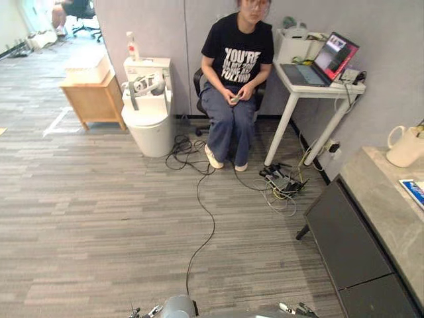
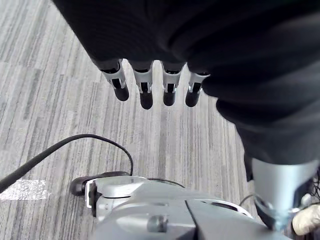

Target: Organize washtable

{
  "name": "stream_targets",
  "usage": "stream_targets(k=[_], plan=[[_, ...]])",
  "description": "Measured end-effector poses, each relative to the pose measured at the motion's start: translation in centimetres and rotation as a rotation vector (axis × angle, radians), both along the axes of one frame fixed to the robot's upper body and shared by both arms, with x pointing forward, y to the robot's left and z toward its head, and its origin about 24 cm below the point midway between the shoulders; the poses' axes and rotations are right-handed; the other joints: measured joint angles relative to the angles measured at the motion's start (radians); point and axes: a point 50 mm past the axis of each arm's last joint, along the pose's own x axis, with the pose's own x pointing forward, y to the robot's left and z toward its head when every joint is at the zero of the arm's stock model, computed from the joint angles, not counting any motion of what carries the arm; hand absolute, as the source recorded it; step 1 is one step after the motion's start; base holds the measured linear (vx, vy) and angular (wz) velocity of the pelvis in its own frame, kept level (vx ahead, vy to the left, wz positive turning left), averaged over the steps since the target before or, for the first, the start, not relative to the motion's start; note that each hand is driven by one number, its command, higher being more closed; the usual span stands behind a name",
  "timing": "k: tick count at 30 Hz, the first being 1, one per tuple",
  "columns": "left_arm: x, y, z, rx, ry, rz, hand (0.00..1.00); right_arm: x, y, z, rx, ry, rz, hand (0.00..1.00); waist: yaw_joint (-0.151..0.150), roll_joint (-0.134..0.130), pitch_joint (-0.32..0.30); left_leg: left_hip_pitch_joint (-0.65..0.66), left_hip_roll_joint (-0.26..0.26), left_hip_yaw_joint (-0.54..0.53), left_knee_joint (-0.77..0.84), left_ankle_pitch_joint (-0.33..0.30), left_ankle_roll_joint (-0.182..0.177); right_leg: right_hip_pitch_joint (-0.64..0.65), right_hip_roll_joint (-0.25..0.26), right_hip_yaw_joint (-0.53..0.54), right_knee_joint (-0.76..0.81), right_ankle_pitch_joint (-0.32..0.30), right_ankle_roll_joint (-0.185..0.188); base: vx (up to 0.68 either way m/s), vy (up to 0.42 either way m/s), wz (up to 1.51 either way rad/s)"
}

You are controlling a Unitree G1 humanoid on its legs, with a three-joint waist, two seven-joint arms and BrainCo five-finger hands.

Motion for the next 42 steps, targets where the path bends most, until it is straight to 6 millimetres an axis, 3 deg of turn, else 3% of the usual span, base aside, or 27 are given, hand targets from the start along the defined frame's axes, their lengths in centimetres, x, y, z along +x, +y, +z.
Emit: stream_targets(k=[3, 5, 6, 7, 9, 11, 16, 17, 24, 31, 39, 42], plan=[[-0.3, -0.3, -0.2, -0.01, 0.02, -0.014, 0.0, -0.1, -0.2, 0.1, -0.011, -0.009, 0.008, 0.0, -0.027, 0.014, -0.007, 0.063, 0.007, 0.001, -0.095, 0.0, 0.0, -0.043, 0.012, -0.084, -0.105, -0.051, 0.0, 0.14, 0.05, -0.01], [-0.6, -0.2, -0.2, -0.012, 0.026, -0.002, 0.0, -0.1, -0.2, 0.1, -0.01, -0.008, 0.007, 0.0, -0.042, 0.011, -0.017, 0.066, 0.009, 0.008, -0.102, 0.011, -0.018, -0.031, 0.031, -0.084, -0.259, -0.012, -0.014, 0.12, -0.088, 0.15], [-0.9, 0.1, -0.1, -0.006, 0.031, 0.012, 0.0, -0.3, -0.1, 0.0, -0.007, 0.002, 0.003, 0.0, -0.04, -0.009, -0.034, 0.069, 0.005, 0.035, -0.101, 0.019, -0.031, -0.011, 0.031, -0.084, -0.367, 0.086, -0.017, 0.13, -0.184, 0.05], [-1.2, 0.3, -0.1, -0.004, 0.036, 0.03, 0.0, -0.6, 0.2, -0.1, 0.005, 0.01, -0.005, 0.0, -0.038, -0.015, -0.043, 0.071, 0.006, 0.048, -0.094, 0.023, -0.037, 0.004, 0.031, -0.092, -0.402, 0.068, -0.01, 0.22, -0.26, -0.11], [-2.0, -0.7, -0.4, -0.032, 0.058, 0.075, 0.0, -1.7, -1.1, -0.1, -0.016, 0.044, -0.034, 0.0, -0.026, 0.028, -0.082, 0.08, 0.05, 0.048, -0.12, 0.03, -0.059, 0.049, 0.085, -0.107, -0.521, 0.078, -0.013, 0.23, -0.203, -0.14], [-2.3, -1.0, -0.6, -0.044, 0.064, 0.096, 0.0, -2.0, -1.5, -0.2, -0.015, 0.053, -0.059, 0.0, -0.025, 0.043, -0.091, 0.109, 0.058, 0.049, -0.175, 0.053, -0.082, 0.077, 0.107, -0.112, -0.577, 0.094, -0.02, 0.17, -0.109, -0.04], [-2.9, -0.6, -0.6, -0.041, 0.083, 0.124, 0.0, -3.1, -1.2, -0.6, 0.011, 0.1, -0.101, 0.0, -0.024, 0.03, -0.098, 0.185, 0.06, 0.05, -0.294, 0.101, -0.095, 0.154, 0.149, -0.123, -0.695, 0.13, -0.028, 0.15, -0.054, -0.01], [-3.0, 1.0, -0.4, -0.004, 0.102, 0.118, 0.0, -1.4, -1.0, -0.4, -0.006, 0.058, -0.021, 0.0, -0.026, -0.009, -0.08, 0.272, -0.067, 0.078, -0.467, 0.165, -0.03, 0.17, 0.072, -0.081, -0.79, 0.188, 0.023, 0.05, -0.006, 0.0], [-3.0, 1.0, -0.4, -0.012, 0.092, 0.151, 0.0, -1.6, -1.0, -0.4, -0.007, 0.063, -0.019, 0.0, -0.026, -0.01, -0.08, 0.269, -0.067, 0.078, -0.467, 0.165, -0.03, 0.167, 0.072, -0.079, -0.791, 0.188, 0.023, 0.0, 0.0, 0.0], [-3.7, 0.8, -0.5, -0.069, 0.044, 0.382, 0.0, -3.1, -0.5, -0.7, 0.01, 0.106, -0.034, 0.0, -0.025, -0.021, -0.068, 0.269, -0.064, 0.092, -0.473, 0.165, -0.03, 0.167, 0.077, -0.072, -0.807, 0.199, 0.021, 0.0, 0.0, -0.04], [-3.9, 0.9, -0.4, -0.091, -0.014, 0.535, 0.0, -2.2, 0.1, -0.8, 0.028, 0.096, -0.027, 0.0, -0.016, -0.038, -0.041, 0.263, -0.068, 0.091, -0.474, 0.166, -0.03, 0.168, 0.074, -0.079, -0.823, 0.21, 0.021, -0.03, -0.015, 0.0], [-2.6, 1.1, -0.4, -0.094, -0.057, 0.558, 0.0, -1.4, 0.3, -0.8, 0.034, 0.078, -0.023, 0.0, 0.008, -0.047, -0.014, 0.209, -0.063, 0.092, -0.398, 0.133, -0.029, 0.145, 0.067, -0.077, -0.818, 0.214, 0.024, -0.03, -0.009, 0.0]])
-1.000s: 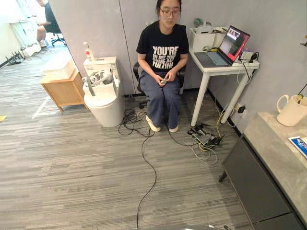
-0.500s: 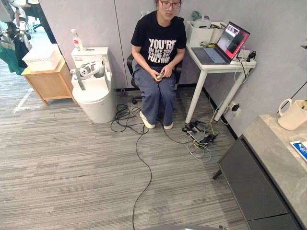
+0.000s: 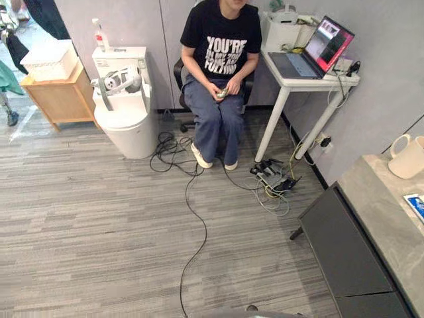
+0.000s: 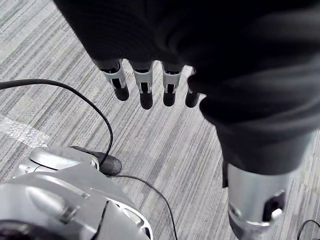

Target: Organize washtable

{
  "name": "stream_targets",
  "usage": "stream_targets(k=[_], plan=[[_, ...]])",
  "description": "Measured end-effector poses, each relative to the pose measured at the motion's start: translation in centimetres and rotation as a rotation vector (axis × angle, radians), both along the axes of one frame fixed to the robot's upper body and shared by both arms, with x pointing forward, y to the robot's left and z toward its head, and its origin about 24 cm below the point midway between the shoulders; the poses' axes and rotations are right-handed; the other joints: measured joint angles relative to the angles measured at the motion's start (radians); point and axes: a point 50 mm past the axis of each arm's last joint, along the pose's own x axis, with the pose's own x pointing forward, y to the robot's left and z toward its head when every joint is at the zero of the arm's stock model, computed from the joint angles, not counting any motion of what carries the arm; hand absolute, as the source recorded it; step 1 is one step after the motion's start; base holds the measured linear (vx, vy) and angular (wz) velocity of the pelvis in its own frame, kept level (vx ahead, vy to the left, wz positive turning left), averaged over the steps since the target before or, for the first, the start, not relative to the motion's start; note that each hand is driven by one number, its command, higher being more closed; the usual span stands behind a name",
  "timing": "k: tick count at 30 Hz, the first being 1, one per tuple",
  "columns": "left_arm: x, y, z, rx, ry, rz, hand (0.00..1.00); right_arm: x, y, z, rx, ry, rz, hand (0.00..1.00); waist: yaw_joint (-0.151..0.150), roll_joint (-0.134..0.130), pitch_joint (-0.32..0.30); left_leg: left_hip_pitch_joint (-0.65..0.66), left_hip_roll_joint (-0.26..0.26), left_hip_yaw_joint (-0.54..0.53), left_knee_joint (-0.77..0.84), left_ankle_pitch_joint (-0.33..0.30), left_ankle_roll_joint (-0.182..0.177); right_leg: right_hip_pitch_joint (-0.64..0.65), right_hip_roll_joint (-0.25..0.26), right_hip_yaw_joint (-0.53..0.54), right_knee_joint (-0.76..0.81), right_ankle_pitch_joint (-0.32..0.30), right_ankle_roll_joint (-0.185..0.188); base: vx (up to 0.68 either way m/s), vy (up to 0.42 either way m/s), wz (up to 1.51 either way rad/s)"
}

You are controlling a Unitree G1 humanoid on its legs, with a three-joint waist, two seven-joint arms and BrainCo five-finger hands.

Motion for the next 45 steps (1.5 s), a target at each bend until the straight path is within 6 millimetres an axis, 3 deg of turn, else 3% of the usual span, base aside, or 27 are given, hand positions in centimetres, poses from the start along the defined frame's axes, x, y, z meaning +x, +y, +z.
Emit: stream_targets(k=[2, 5, 7, 8, 9, 10, 11, 14, 16, 17, 18, 20, 21, 22, 23, 25, 28, 30, 31, 32, 33, 35, 37, 38, 40, 43, 45], plan=[[0.2, 0.0, 0.0, 0.0, -0.01, 0.01, 0.0, 0.4, 0.0, 0.0, 0.0, -0.008, 0.001, 0.0, 0.002, -0.001, 0.011, -0.033, 0.008, -0.004, 0.061, -0.033, 0.003, -0.008, -0.002, -0.001, 0.006, 0.0, 0.0, -0.04, -0.006, 0.03], [0.6, -0.5, -0.1, -0.012, -0.021, 0.009, 0.0, 1.0, -0.3, 0.1, -0.002, -0.023, -0.024, 0.0, -0.003, 0.008, 0.038, -0.124, 0.021, -0.039, 0.257, -0.163, 0.012, -0.044, -0.025, -0.025, 0.098, -0.078, 0.023, -0.04, 0.087, 0.17], [1.5, -1.0, -0.1, -0.023, -0.039, -0.021, 0.0, 0.9, -1.2, 0.4, -0.027, -0.042, -0.05, 0.0, 0.002, 0.042, 0.068, -0.156, 0.036, -0.068, 0.385, -0.262, 0.046, -0.105, -0.057, -0.04, 0.357, -0.167, 0.01, 0.05, 0.173, 0.16], [1.5, -1.2, -0.2, -0.027, -0.031, -0.039, 0.0, 1.4, -1.4, 0.6, -0.035, -0.064, -0.045, 0.0, 0.001, 0.049, 0.089, -0.135, 0.037, -0.069, 0.407, -0.294, 0.07, -0.22, -0.091, -0.054, 0.619, -0.16, -0.06, 0.05, 0.13, -0.08], [1.3, -1.1, -0.2, -0.024, -0.027, -0.042, 0.0, 1.4, -1.4, 0.6, -0.036, -0.069, -0.044, 0.0, -0.002, 0.052, 0.096, -0.119, 0.038, -0.07, 0.406, -0.302, 0.078, -0.275, -0.103, -0.052, 0.725, -0.144, -0.088, 0.1, 0.143, -0.16], [1.3, -0.6, 0.0, -0.01, -0.022, -0.052, 0.0, 1.6, -1.3, 0.6, -0.034, -0.074, -0.043, 0.0, -0.005, 0.052, 0.099, -0.078, 0.051, -0.068, 0.399, -0.314, 0.085, -0.344, -0.093, -0.059, 0.848, -0.166, -0.059, 0.2, 0.12, -0.15], [1.5, 0.0, 0.1, 0.004, -0.024, -0.061, 0.0, 1.5, -0.8, 0.5, -0.019, -0.061, -0.043, 0.0, -0.004, 0.029, 0.104, -0.031, 0.052, -0.065, 0.363, -0.317, 0.084, -0.387, -0.067, -0.081, 0.851, -0.19, -0.042, 0.25, 0.086, -0.11], [3.6, 0.4, 0.4, 0.022, -0.065, -0.113, 0.0, 0.6, -0.1, 0.1, 0.006, -0.018, -0.055, 0.0, -0.01, 0.013, 0.106, 0.037, 0.048, -0.076, 0.27, -0.306, 0.075, -0.454, 0.016, -0.153, 0.631, -0.191, -0.048, 0.43, 0.016, 0.22], [4.7, 0.0, 0.4, 0.016, -0.089, -0.129, 0.0, -0.6, 0.1, -0.2, 0.027, 0.037, -0.097, 0.0, -0.039, 0.022, 0.111, 0.105, 0.037, -0.098, 0.181, -0.301, 0.06, -0.477, 0.076, -0.198, 0.457, -0.128, -0.082, 0.59, -0.02, 0.55], [4.5, 0.0, 0.4, 0.019, -0.088, -0.131, 0.0, -1.2, 0.1, -0.3, 0.029, 0.053, -0.109, 0.0, -0.047, 0.031, 0.104, 0.155, 0.032, -0.105, 0.149, -0.297, 0.02, -0.472, 0.097, -0.206, 0.416, -0.105, -0.12, 0.69, -0.039, 0.59], [5.0, -0.6, 0.4, 0.01, -0.103, -0.132, 0.0, -2.2, -0.4, -0.3, 0.024, 0.071, -0.163, 0.0, -0.064, 0.056, 0.1, 0.157, 0.059, -0.133, 0.238, -0.289, -0.002, -0.444, 0.128, -0.199, 0.453, -0.042, -0.208, 0.72, -0.048, 0.38], [5.3, -0.9, 0.4, 0.004, -0.116, -0.131, 0.0, -1.9, -1.2, 0.0, 0.001, 0.045, -0.193, 0.0, -0.058, 0.083, 0.096, 0.089, 0.1, -0.13, 0.412, -0.237, -0.082, -0.409, 0.144, -0.198, 0.442, -0.078, -0.208, 0.73, -0.077, 0.0], [5.4, -1.3, 0.4, -0.005, -0.134, -0.073, 0.0, -0.9, -1.8, 0.3, -0.023, -0.01, -0.2, 0.0, -0.062, 0.104, 0.107, -0.036, 0.142, -0.148, 0.717, -0.054, -0.092, -0.346, 0.177, -0.187, 0.418, -0.118, -0.212, 0.71, -0.104, -0.31], [5.3, -1.4, 0.3, -0.01, -0.135, -0.049, 0.0, -0.4, -2.0, 0.5, -0.031, -0.032, -0.204, 0.0, -0.056, 0.114, 0.108, -0.086, 0.167, -0.156, 0.835, 0.05, -0.112, -0.314, 0.197, -0.172, 0.4, -0.131, -0.214, 0.7, -0.094, -0.66], [5.0, -1.6, 0.3, -0.012, -0.138, -0.021, 0.0, 0.5, -2.2, 0.8, -0.041, -0.068, -0.203, 0.0, -0.054, 0.127, 0.109, -0.174, 0.217, -0.14, 1.052, 0.059, -0.117, -0.243, 0.238, -0.132, 0.365, -0.155, -0.216, 0.7, -0.028, -1.0], [5.1, -1.3, 0.4, -0.003, -0.147, -0.02, 0.0, 1.7, -1.5, 0.9, -0.034, -0.112, -0.222, 0.0, -0.021, 0.089, 0.115, -0.273, 0.246, -0.093, 1.222, 0.003, -0.04, -0.099, 0.258, -0.011, 0.296, -0.167, -0.216, 0.72, 0.03, -1.27], [5.4, -1.0, 0.7, 0.023, -0.162, -0.038, 0.0, 3.3, -0.5, 1.1, -0.01, -0.159, -0.215, 0.0, 0.001, 0.048, 0.107, -0.403, 0.2, -0.082, 1.107, -0.098, 0.011, 0.009, 0.232, 0.192, 0.224, -0.164, -0.206, 0.54, 0.2, -1.57], [5.5, -1.3, 0.8, 0.028, -0.163, -0.032, 0.0, 5.1, 0.0, 1.4, -0.002, -0.197, -0.19, 0.0, 0.008, 0.046, 0.103, -0.428, 0.099, -0.241, 0.814, -0.16, 0.003, -0.006, 0.203, 0.385, 0.242, -0.166, -0.132, 0.45, 0.443, -2.58], [5.1, -2.0, 0.6, 0.011, -0.152, -0.013, 0.0, 5.7, 0.3, 1.5, 0.005, -0.217, -0.184, 0.0, 0.035, 0.071, 0.1, -0.385, 0.083, -0.429, 0.594, -0.172, -0.027, -0.047, 0.232, 0.47, 0.295, -0.164, -0.1, 0.33, 0.531, -3.56], [4.4, -2.9, 0.3, -0.012, -0.138, 0.014, 0.0, 5.5, -0.6, 1.6, -0.017, -0.221, -0.182, 0.0, 0.031, 0.119, 0.083, -0.32, 0.104, -0.595, 0.45, -0.149, -0.044, -0.078, 0.259, 0.52, 0.334, -0.184, -0.068, 0.33, 0.569, -3.78], [4.3, -3.2, 0.2, -0.024, -0.132, 0.017, 0.0, 5.5, -0.8, 1.7, -0.025, -0.223, -0.184, 0.0, 0.022, 0.132, 0.075, -0.294, 0.117, -0.639, 0.431, -0.193, -0.156, -0.102, 0.272, 0.551, 0.351, -0.199, -0.045, 0.26, 0.578, -3.7], [5.1, -1.1, 0.8, 0.047, -0.154, 0.016, 0.0, 4.9, 0.0, 1.4, -0.004, -0.202, -0.191, 0.0, 0.023, 0.091, 0.055, -0.289, 0.164, -0.353, 0.499, -0.25, -0.103, -0.214, 0.253, 0.554, 0.399, -0.157, -0.004, 0.14, 0.582, -3.64], [7.4, -0.1, 1.5, 0.078, -0.214, -0.01, 0.0, 4.8, 0.2, 1.3, 0.003, -0.194, -0.195, 0.0, 0.014, 0.076, 0.048, -0.267, 0.186, -0.193, 0.53, -0.264, -0.09, -0.238, 0.167, 0.314, 0.412, -0.141, -0.005, -0.01, 0.433, -2.61], [8.8, 0.2, 1.9, 0.087, -0.251, -0.013, 0.0, 4.7, 0.1, 1.3, 0.004, -0.19, -0.192, 0.0, 0.016, 0.076, 0.048, -0.233, 0.197, -0.103, 0.526, -0.267, -0.084, -0.235, 0.087, 0.115, 0.452, -0.161, -0.04, -0.06, 0.297, -1.94], [9.7, 0.4, 2.2, 0.092, -0.28, -0.01, 0.0, 4.5, 0.0, 1.3, 0.007, -0.188, -0.186, 0.0, 0.022, 0.083, 0.042, -0.193, 0.218, 0.01, 0.526, -0.275, -0.069, -0.204, 0.01, -0.011, 0.507, -0.176, -0.064, -0.09, 0.203, -1.83], [10.4, 0.2, 2.2, 0.073, -0.291, -0.017, 0.0, 3.9, -0.4, 1.1, 0.009, -0.176, -0.241, 0.0, 0.023, 0.091, 0.032, -0.183, 0.243, 0.101, 0.528, -0.302, -0.032, -0.161, -0.07, -0.035, 0.505, -0.173, -0.061, -0.16, 0.006, -1.52], [9.4, -0.2, 1.4, 0.04, -0.232, -0.039, 0.0, 3.0, -0.9, 0.8, 0.02, -0.145, -0.298, 0.0, 0.025, 0.086, 0.021, -0.186, 0.25, 0.153, 0.527, -0.303, -0.031, -0.128, -0.182, -0.067, 0.445, -0.098, -0.088, -0.16, -0.223, -1.19]])
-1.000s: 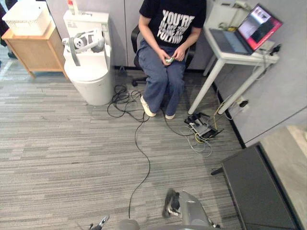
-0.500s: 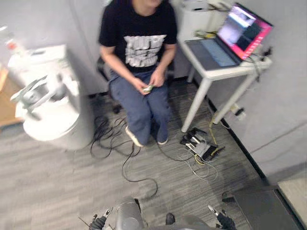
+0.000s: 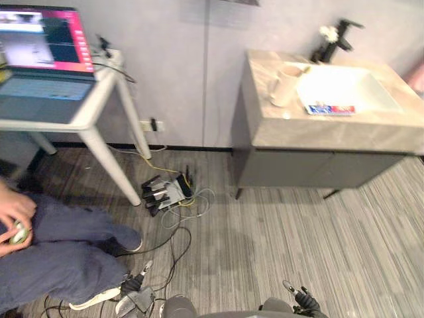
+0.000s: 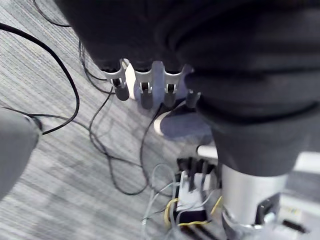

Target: Organize washtable

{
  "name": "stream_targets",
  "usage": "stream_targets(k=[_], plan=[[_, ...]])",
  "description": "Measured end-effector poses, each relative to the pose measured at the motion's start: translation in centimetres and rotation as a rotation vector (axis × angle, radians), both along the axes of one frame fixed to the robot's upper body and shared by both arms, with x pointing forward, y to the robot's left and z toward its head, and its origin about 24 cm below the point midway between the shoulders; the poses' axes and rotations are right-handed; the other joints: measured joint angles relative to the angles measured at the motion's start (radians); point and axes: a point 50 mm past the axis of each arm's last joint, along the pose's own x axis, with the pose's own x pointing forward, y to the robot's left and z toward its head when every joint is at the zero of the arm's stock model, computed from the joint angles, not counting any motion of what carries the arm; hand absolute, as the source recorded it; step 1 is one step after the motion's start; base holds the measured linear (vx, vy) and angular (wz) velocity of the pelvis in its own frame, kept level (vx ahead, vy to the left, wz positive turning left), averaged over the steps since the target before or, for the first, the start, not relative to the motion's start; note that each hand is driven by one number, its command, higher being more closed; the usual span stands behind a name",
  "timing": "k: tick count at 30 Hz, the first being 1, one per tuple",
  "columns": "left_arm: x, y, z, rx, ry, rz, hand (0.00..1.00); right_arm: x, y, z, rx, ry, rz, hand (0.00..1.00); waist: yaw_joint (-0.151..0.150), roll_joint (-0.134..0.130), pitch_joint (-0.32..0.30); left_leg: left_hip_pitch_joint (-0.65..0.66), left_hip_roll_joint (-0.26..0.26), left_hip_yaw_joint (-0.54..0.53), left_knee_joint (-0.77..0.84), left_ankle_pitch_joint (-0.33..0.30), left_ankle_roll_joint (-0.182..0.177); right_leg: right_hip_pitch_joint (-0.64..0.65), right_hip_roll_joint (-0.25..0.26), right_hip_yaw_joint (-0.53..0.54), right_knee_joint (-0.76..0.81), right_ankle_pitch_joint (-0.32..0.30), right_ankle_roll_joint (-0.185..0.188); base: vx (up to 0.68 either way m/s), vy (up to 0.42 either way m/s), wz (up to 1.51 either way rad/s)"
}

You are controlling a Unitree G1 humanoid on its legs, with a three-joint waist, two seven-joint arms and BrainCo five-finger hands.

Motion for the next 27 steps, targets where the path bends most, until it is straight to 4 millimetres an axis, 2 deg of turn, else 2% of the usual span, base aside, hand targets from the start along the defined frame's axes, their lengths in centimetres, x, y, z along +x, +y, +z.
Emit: stream_targets(k=[1, 2, 3, 4, 5, 6, 7, 9, 10, 11, 12, 13, 14, 15, 16, 17, 18, 19, 20, 21, 24, 26, 27], plan=[[-0.5, 0.1, -0.2, -0.001, 0.02, 0.001, 0.0, -0.3, -0.1, -0.1, 0.001, 0.014, -0.002, 0.0, 0.0, -0.006, -0.008, 0.0, 0.001, 0.013, 0.0, 0.0, -0.001, 0.011, -0.024, -0.009, -0.026, 0.069, -0.011, -0.08, -0.29, -0.89], [-1.4, 0.1, -0.5, -0.014, 0.053, 0.009, 0.0, -0.4, -0.9, -0.2, -0.006, 0.038, 0.003, 0.0, -0.006, -0.006, -0.022, 0.004, 0.024, 0.026, -0.007, 0.014, -0.023, 0.027, -0.015, -0.032, -0.072, 0.07, 0.073, -0.04, -0.253, -0.61], [-1.6, -0.1, -0.6, -0.021, 0.059, 0.005, 0.0, -0.5, -1.2, -0.2, -0.011, 0.047, 0.005, 0.0, -0.006, 0.005, -0.024, 0.008, 0.032, 0.025, -0.014, 0.02, -0.033, 0.026, -0.008, -0.039, -0.073, 0.068, 0.075, -0.02, -0.302, -0.47], [-1.9, -1.1, -1.0, -0.05, 0.078, -0.017, 0.0, -1.5, -2.1, -0.2, -0.032, 0.088, 0.023, 0.0, -0.008, 0.039, -0.035, 0.027, 0.051, 0.026, -0.049, 0.037, -0.062, 0.027, 0.013, -0.047, -0.064, 0.055, 0.092, 0.03, -0.266, -0.06], [-2.5, -1.3, -1.1, -0.056, 0.09, -0.04, 0.0, -2.4, -2.7, -0.3, -0.046, 0.129, 0.046, 0.0, -0.01, 0.035, -0.043, 0.051, 0.051, 0.028, -0.085, 0.057, -0.087, 0.038, 0.017, -0.049, -0.062, 0.018, 0.155, 0.05, -0.263, -0.02], [-2.8, -1.2, -1.1, -0.055, 0.097, -0.041, 0.0, -3.1, -2.7, -0.4, -0.041, 0.151, 0.047, 0.0, -0.008, 0.031, -0.049, 0.065, 0.053, 0.028, -0.101, 0.065, -0.102, 0.048, 0.023, -0.051, -0.07, -0.004, 0.187, 0.09, -0.281, -0.1], [-3.7, -1.1, -1.3, -0.054, 0.117, -0.034, 0.0, -4.2, -2.5, -0.6, -0.026, 0.196, 0.059, 0.0, -0.005, 0.035, -0.066, 0.094, 0.068, 0.036, -0.134, 0.086, -0.126, 0.078, 0.05, -0.055, -0.099, -0.032, 0.202, 0.09, -0.3, -0.25], [-5.1, -1.1, -1.5, -0.057, 0.149, -0.024, 0.0, -4.0, -2.7, -0.6, -0.038, 0.212, 0.123, 0.0, -0.008, 0.042, -0.079, 0.129, 0.086, 0.039, -0.202, 0.149, -0.136, 0.114, 0.095, -0.063, -0.141, -0.035, 0.197, 0.1, -0.283, -0.15], [-5.5, -1.1, -1.5, -0.054, 0.155, -0.02, 0.0, -4.1, -2.5, -0.6, -0.038, 0.219, 0.147, 0.0, -0.01, 0.034, -0.083, 0.148, 0.089, 0.027, -0.24, 0.193, -0.141, 0.144, 0.121, -0.081, -0.174, -0.034, 0.194, 0.13, -0.252, 0.21], [-5.8, -1.1, -1.5, -0.054, 0.16, -0.021, 0.0, -4.5, -2.0, -0.8, -0.028, 0.234, 0.174, 0.0, -0.012, 0.013, -0.093, 0.143, 0.097, 0.013, -0.242, 0.237, -0.128, 0.16, 0.139, -0.097, -0.184, -0.035, 0.192, 0.14, -0.248, 0.31], [-5.9, -1.1, -1.5, -0.055, 0.162, -0.025, 0.0, -4.6, -1.8, -0.8, -0.022, 0.243, 0.187, 0.0, -0.021, 0.009, -0.098, 0.14, 0.099, -0.001, -0.23, 0.261, -0.1, 0.163, 0.139, -0.105, -0.17, -0.036, 0.188, 0.12, -0.244, 0.34], [-5.7, -1.6, -1.6, -0.069, 0.154, -0.026, 0.0, -4.1, -1.9, -0.8, -0.031, 0.233, 0.212, 0.0, -0.03, 0.026, -0.074, 0.116, 0.151, -0.039, -0.168, 0.301, -0.043, 0.099, 0.152, -0.093, -0.042, -0.084, 0.158, -0.05, -0.288, 0.14], [-6.0, -1.1, -1.6, -0.058, 0.166, -0.03, 0.0, -3.2, -1.8, -0.7, -0.046, 0.199, 0.231, 0.0, -0.022, 0.005, -0.071, 0.053, 0.188, -0.088, -0.04, 0.302, -0.035, 0.162, 0.222, -0.086, -0.389, -0.039, 0.112, -0.08, -0.241, -0.02], [-6.2, -0.3, -1.4, -0.04, 0.162, -0.017, 0.0, -2.7, -1.0, -0.7, -0.036, 0.184, 0.25, 0.0, -0.012, -0.029, -0.053, 0.038, 0.143, -0.15, -0.004, 0.252, -0.077, 0.17, 0.195, -0.063, -0.43, 0.119, 0.14, -0.19, -0.219, -0.03], [-5.6, -0.9, -1.5, -0.056, 0.163, -0.044, 0.0, -3.2, -2.0, -0.6, -0.067, 0.204, 0.244, 0.0, -0.005, -0.013, -0.038, 0.006, 0.057, -0.27, -0.013, 0.149, -0.13, 0.185, 0.192, -0.071, -0.414, 0.115, 0.109, -0.03, 0.022, 0.09], [-5.1, -1.3, -1.5, -0.065, 0.15, -0.057, 0.0, -2.6, -2.5, -0.5, -0.084, 0.193, 0.246, 0.0, -0.001, -0.017, -0.028, -0.049, -0.058, -0.297, -0.018, 0.116, -0.105, 0.19, 0.16, -0.069, -0.414, 0.107, 0.119, -0.03, 0.051, 0.2], [-4.9, -1.5, -1.5, -0.065, 0.148, -0.076, 0.0, -2.1, -2.6, -0.4, -0.092, 0.183, 0.248, 0.0, -0.002, -0.008, -0.022, -0.071, -0.107, -0.289, -0.046, 0.119, -0.096, 0.191, 0.151, -0.073, -0.412, 0.108, 0.119, 0.05, 0.168, 0.16], [-4.8, -1.7, -1.5, -0.065, 0.149, -0.095, 0.0, -1.7, -2.6, -0.3, -0.095, 0.168, 0.246, 0.0, 0.001, 0.005, -0.015, -0.082, -0.143, -0.23, -0.086, 0.109, -0.013, 0.193, 0.148, -0.074, -0.412, 0.107, 0.125, 0.07, 0.131, 0.04], [-4.6, -1.6, -1.5, -0.06, 0.14, -0.094, 0.0, -1.1, -1.8, -0.3, -0.08, 0.138, 0.235, 0.0, 0.013, 0.003, -0.016, -0.07, -0.176, -0.194, -0.114, 0.117, 0.004, 0.184, 0.125, -0.073, -0.419, 0.117, 0.136, 0.08, 0.122, -0.04], [-4.4, -1.6, -1.4, -0.059, 0.129, -0.091, 0.0, -0.8, -1.5, -0.3, -0.074, 0.119, 0.232, 0.0, 0.023, -0.013, -0.01, -0.07, -0.191, -0.188, -0.117, 0.116, 0.005, 0.172, 0.111, -0.072, -0.421, 0.128, 0.135, 0.07, 0.154, -0.11], [-4.8, -1.8, -1.5, -0.077, 0.132, -0.071, 0.0, -0.4, -1.3, -0.2, -0.07, 0.1, 0.218, 0.0, 0.031, -0.011, -0.004, -0.067, -0.198, -0.165, -0.125, 0.105, 0.051, 0.168, 0.102, -0.066, -0.434, 0.154, 0.109, 0.02, 0.145, -0.15], [-5.2, -1.8, -1.6, -0.089, 0.128, -0.026, 0.0, -0.1, -0.8, -0.2, -0.067, 0.081, 0.216, 0.0, 0.031, -0.018, 0.0, -0.042, -0.191, -0.141, -0.126, 0.085, 0.065, 0.162, 0.099, -0.053, -0.374, 0.127, 0.068, 0.02, 0.066, -0.22], [-5.3, -1.8, -1.6, -0.091, 0.127, -0.015, 0.0, 0.0, -0.8, -0.1, -0.069, 0.075, 0.215, 0.0, 0.032, -0.02, -0.001, -0.032, -0.188, -0.136, -0.126, 0.079, 0.064, 0.155, 0.098, -0.048, -0.353, 0.125, 0.068, 0.04, 0.05, -0.35]])
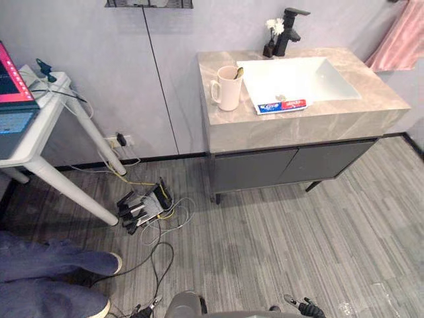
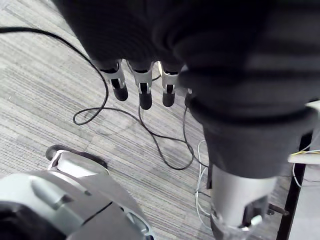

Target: Organize washtable

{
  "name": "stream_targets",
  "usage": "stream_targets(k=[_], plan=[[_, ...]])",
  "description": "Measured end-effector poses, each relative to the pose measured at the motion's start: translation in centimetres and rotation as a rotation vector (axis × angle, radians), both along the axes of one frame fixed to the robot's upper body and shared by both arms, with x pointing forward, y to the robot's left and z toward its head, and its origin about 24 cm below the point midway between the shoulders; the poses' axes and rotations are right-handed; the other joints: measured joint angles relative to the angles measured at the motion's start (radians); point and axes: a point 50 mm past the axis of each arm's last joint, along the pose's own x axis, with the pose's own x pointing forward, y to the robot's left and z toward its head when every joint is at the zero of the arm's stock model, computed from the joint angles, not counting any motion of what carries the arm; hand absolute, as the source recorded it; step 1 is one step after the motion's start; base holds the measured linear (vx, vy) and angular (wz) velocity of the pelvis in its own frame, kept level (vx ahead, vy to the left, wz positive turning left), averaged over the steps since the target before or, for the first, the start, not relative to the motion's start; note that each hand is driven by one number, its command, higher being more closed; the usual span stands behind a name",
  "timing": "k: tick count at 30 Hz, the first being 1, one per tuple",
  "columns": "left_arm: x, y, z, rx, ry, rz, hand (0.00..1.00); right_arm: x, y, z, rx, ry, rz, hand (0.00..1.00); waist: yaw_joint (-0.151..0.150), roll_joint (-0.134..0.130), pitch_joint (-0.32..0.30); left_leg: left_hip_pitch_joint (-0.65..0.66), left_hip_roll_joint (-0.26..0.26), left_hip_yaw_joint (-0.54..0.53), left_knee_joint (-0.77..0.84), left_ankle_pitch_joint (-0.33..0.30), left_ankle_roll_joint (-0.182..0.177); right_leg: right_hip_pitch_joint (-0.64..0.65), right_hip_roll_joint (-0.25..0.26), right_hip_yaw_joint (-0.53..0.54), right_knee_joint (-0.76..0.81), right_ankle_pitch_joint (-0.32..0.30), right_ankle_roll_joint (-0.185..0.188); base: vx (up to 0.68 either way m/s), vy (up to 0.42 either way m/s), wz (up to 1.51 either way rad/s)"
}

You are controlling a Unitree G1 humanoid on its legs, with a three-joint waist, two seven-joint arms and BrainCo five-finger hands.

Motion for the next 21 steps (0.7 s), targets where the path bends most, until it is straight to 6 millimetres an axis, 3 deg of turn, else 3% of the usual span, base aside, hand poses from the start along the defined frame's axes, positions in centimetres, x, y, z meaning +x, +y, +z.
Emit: stream_targets(k=[3, 5, 9, 11, 13, 14, 15, 17, 18, 21], plan=[[0.1, -0.1, 0.0, -0.005, -0.004, 0.002, 0.0, 0.7, 0.5, 0.2, 0.009, -0.035, 0.0, 0.0, 0.009, 0.004, 0.001, 0.07, 0.016, 0.038, -0.03, -0.027, -0.012, -0.103, -0.019, 0.038, 0.234, -0.031, 0.006, 0.06, 0.038, -0.49], [0.2, 0.3, 0.1, 0.006, -0.002, -0.006, 0.0, 0.8, 1.0, 0.2, 0.021, -0.05, 0.0, 0.0, -0.002, -0.009, -0.006, 0.131, 0.019, 0.055, -0.056, -0.025, -0.009, -0.176, -0.047, 0.041, 0.424, -0.04, 0.007, 0.14, -0.014, -0.28], [2.3, 0.2, 0.4, 0.011, -0.053, -0.03, 0.0, 1.0, 1.2, 0.2, 0.027, -0.056, -0.002, 0.0, -0.009, -0.01, -0.009, 0.158, 0.039, 0.028, -0.067, -0.025, -0.012, -0.192, -0.046, -0.023, 0.435, -0.154, 0.006, 0.2, -0.132, 0.2], [3.4, -0.1, 0.6, 0.009, -0.076, -0.041, 0.0, 1.5, 1.1, 0.4, 0.024, -0.073, -0.002, 0.0, -0.013, 0.012, -0.008, 0.173, 0.087, -0.004, -0.074, -0.027, -0.041, -0.237, 0.002, -0.025, 0.406, -0.198, 0.007, 0.21, -0.257, 0.19], [3.3, 0.0, 0.6, 0.013, -0.076, -0.04, 0.0, 1.6, 1.3, 0.4, 0.026, -0.073, 0.003, 0.0, -0.013, 0.009, -0.007, 0.211, 0.112, -0.009, -0.093, -0.024, -0.069, -0.246, 0.018, -0.016, 0.33, -0.18, -0.006, 0.22, -0.273, 0.15], [3.2, 0.1, 0.6, 0.015, -0.074, -0.038, 0.0, 1.4, 1.5, 0.3, 0.032, -0.068, 0.004, 0.0, -0.01, -0.005, -0.012, 0.239, 0.114, -0.013, -0.102, -0.021, -0.094, -0.243, 0.018, -0.003, 0.259, -0.132, -0.02, 0.29, -0.417, 0.21], [2.6, 0.3, 0.5, 0.018, -0.062, -0.024, 0.0, 0.9, 2.2, 0.1, 0.053, -0.057, -0.011, 0.0, -0.011, -0.026, -0.021, 0.266, 0.117, -0.032, -0.107, -0.042, -0.15, -0.228, 0.012, 0.02, 0.221, -0.025, 0.053, 0.24, -0.355, 0.13], [2.2, -1.4, 0.1, -0.023, -0.054, -0.019, 0.0, 1.1, 1.5, 0.3, 0.031, -0.063, 0.003, 0.0, -0.007, 0.014, -0.033, 0.285, 0.164, -0.064, -0.136, -0.028, -0.164, -0.232, 0.056, 0.003, 0.274, -0.067, 0.019, 0.18, -0.282, 0.14], [2.5, -2.0, 0.2, -0.034, -0.067, -0.02, 0.0, 1.2, 1.0, 0.4, 0.018, -0.068, 0.004, 0.0, -0.009, 0.028, -0.035, 0.307, 0.174, -0.084, -0.199, -0.011, -0.184, -0.263, 0.063, 0.001, 0.35, -0.143, 0.018, 0.19, -0.306, 0.22], [2.3, -2.1, 0.1, -0.04, -0.063, 0.003, 0.0, 1.3, 0.9, 0.4, 0.027, -0.08, 0.013, 0.0, -0.011, 0.019, -0.036, 0.339, 0.182, -0.107, -0.257, 0.029, -0.192, -0.298, 0.056, -0.013, 0.477, -0.248, 0.005, 0.14, -0.286, 0.3]])
